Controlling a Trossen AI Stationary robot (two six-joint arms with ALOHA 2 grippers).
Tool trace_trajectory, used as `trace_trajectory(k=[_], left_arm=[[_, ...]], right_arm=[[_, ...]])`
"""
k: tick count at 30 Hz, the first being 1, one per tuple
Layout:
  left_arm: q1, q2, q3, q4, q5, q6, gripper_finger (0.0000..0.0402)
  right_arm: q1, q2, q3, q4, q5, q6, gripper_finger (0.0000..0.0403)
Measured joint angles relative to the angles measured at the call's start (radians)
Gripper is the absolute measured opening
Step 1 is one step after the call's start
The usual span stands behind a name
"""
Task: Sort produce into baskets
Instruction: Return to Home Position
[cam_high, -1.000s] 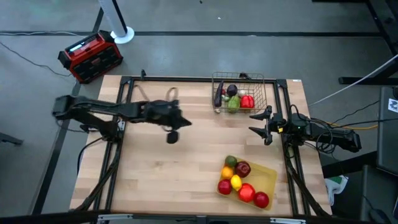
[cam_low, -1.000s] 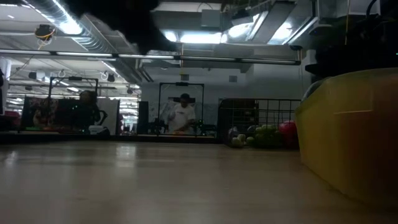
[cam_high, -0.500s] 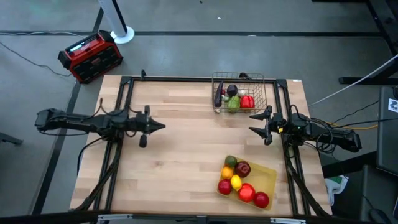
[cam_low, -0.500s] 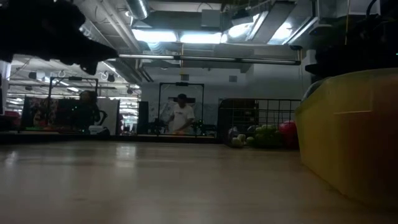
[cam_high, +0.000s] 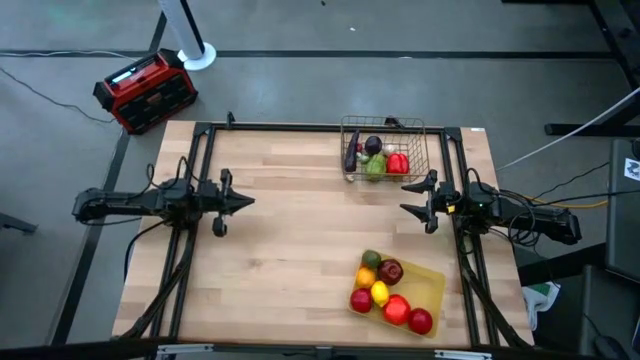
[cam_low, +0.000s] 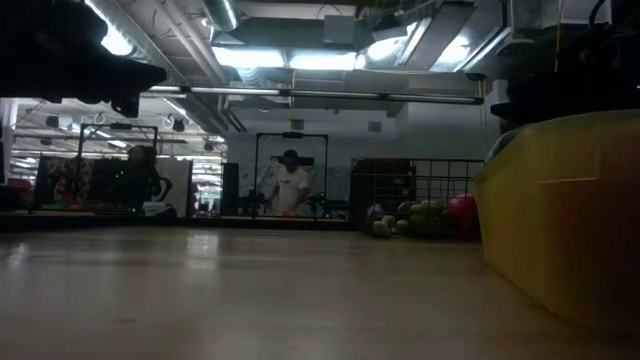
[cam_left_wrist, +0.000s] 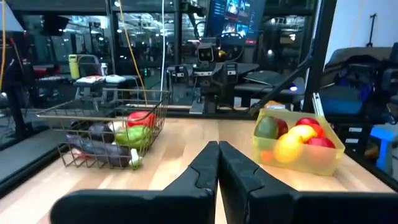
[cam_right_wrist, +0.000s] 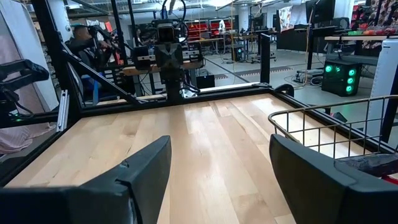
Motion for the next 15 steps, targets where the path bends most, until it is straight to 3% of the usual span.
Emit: trace_trajectory(k=[4,15], left_arm=[[0.001,-0.057,0.0,-0.111,-0.032,-0.031,0.0003],[0.002,-0.06,0.002,-0.116,-0.037,-0.147,0.0008]], right_arm=[[0.0,0.0,0.0,0.0,0.0,0.0,0.0269],[0.0,0.0,0.0,0.0,0.0,0.0,0.0269]])
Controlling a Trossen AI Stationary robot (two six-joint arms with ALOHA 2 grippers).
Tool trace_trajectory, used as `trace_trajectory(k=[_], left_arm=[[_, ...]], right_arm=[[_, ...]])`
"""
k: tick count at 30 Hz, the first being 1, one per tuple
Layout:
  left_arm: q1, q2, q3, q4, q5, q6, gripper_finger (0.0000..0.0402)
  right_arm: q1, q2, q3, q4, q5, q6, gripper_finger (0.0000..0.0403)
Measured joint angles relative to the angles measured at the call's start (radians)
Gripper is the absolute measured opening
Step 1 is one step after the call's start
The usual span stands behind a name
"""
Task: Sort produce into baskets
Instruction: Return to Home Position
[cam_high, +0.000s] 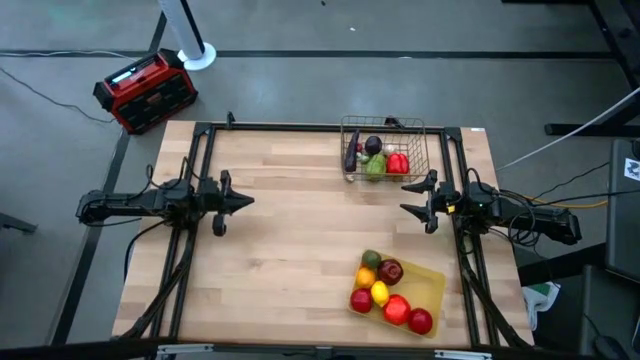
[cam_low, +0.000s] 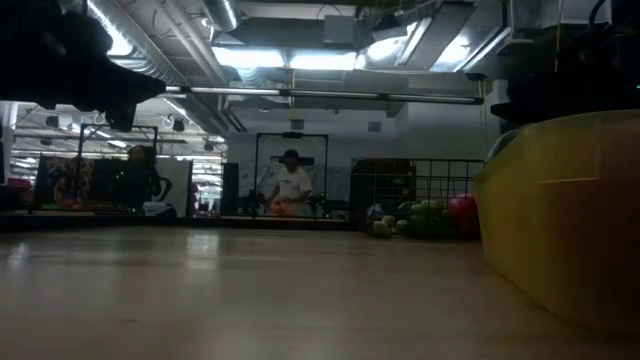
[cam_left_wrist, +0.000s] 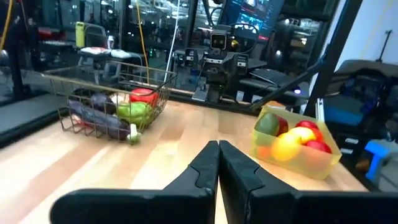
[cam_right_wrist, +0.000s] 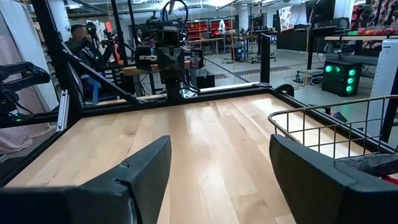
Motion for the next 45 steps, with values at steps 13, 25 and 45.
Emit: trace_trajectory(k=[13,25,45], left_arm=[[0.0,0.0,0.0,0.0,0.002,-0.03,0.0008],[0.0,0.0,0.0,0.0,0.002,-0.03,0.0008],[0.0,0.0,0.0,0.0,0.003,-0.029,0.0008]], right_arm=[[0.0,0.0,0.0,0.0,0.0,0.0,0.0269],[0.0,0.0,0.0,0.0,0.0,0.0,0.0269],[0.0,0.0,0.0,0.0,0.0,0.0,0.0269]])
